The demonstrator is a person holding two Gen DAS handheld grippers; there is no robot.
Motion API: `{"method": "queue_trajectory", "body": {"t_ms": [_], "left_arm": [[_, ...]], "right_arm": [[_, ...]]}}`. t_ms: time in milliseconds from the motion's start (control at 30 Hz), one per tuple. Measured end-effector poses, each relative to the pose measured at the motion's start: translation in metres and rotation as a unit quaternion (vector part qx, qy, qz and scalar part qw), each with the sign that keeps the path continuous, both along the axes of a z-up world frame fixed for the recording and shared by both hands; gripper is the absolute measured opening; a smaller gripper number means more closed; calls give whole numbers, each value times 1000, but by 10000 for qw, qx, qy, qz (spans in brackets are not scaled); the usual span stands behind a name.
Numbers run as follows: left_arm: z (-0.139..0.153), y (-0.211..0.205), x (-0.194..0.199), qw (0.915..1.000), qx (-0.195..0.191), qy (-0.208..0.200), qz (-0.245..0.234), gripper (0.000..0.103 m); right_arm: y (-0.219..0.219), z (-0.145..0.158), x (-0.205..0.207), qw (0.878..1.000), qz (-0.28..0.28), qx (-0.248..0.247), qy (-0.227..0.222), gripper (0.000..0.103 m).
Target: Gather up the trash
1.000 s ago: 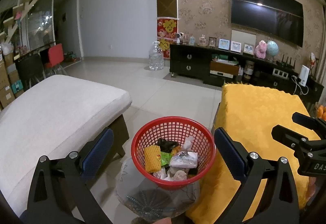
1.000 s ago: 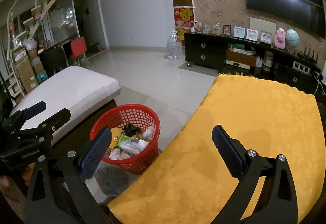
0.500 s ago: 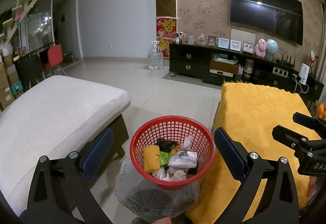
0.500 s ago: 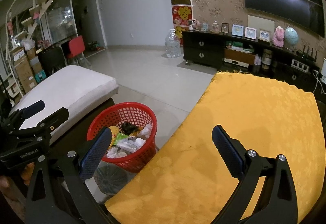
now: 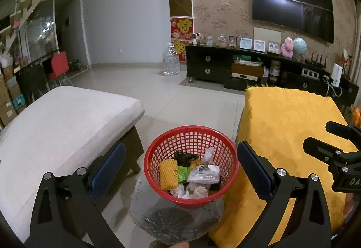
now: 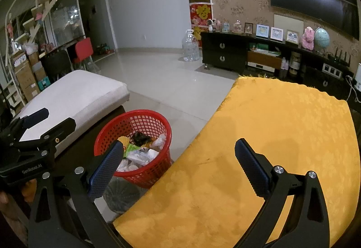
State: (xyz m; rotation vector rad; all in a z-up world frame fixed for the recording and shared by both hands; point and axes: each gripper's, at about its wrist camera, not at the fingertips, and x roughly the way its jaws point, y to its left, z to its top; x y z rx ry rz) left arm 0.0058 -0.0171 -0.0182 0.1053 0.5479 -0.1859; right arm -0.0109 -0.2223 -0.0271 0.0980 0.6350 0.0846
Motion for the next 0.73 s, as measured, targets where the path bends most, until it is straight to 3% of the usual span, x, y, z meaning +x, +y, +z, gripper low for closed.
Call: {"method": "queue_trajectory", "body": {"t_ms": [500,600,733], "left_arm": [[2,-1,-6,9998,-17,-114,-151,95],[3,-5,-3,9996,-116,19,-240,95],[6,-16,-3,9990,-231,92,-375,95]], "right_arm": [[-19,-11,-5,9998,-184,19,75,96],[-47,-18,-9,9985,-505,97,172,96],[-128,-40,-16,9858,-1597,213,482,96]]}}
